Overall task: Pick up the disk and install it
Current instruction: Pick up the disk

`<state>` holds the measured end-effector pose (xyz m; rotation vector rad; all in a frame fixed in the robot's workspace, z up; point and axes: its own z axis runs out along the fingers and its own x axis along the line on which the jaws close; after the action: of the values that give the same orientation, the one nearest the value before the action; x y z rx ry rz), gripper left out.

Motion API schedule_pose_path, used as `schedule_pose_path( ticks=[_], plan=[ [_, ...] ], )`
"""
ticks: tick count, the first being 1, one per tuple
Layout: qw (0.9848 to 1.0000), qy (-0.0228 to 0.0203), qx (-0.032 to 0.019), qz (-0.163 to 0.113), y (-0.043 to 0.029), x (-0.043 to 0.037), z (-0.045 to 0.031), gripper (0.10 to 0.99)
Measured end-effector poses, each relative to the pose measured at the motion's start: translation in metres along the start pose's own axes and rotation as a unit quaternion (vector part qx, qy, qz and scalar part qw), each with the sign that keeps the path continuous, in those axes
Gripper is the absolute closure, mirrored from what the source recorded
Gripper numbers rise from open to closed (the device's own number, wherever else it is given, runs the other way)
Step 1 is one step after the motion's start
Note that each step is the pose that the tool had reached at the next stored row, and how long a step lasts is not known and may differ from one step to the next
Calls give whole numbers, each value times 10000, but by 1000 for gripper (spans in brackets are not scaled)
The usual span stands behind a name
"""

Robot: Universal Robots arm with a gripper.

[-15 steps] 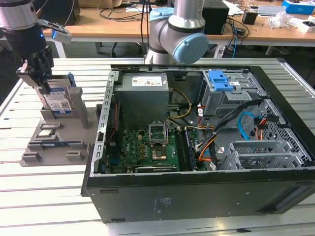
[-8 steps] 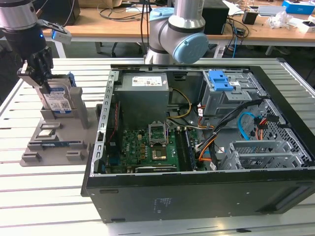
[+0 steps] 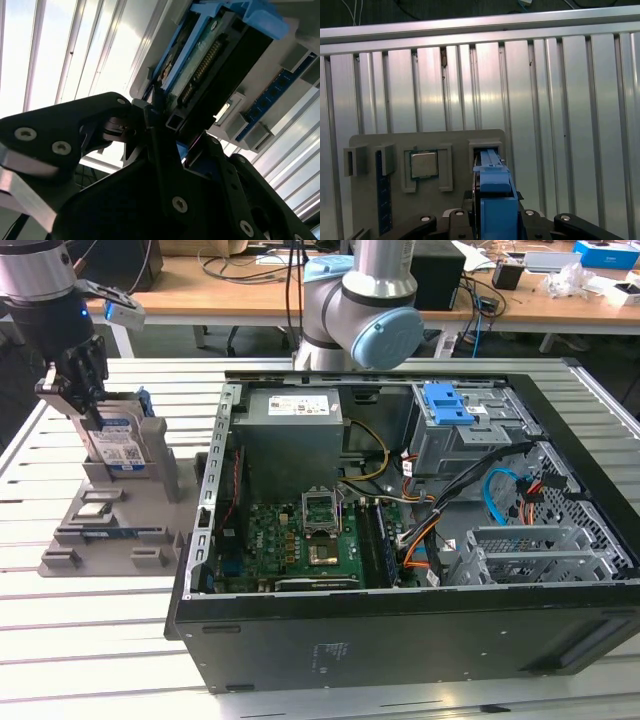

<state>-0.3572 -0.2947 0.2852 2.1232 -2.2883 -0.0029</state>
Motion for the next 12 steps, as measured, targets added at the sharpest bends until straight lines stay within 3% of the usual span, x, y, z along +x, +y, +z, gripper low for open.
schedule_pose_path(
  ticks=[12],
  plan=[
    [10000,2,0,0,1,-4,-21,722]
  ],
)
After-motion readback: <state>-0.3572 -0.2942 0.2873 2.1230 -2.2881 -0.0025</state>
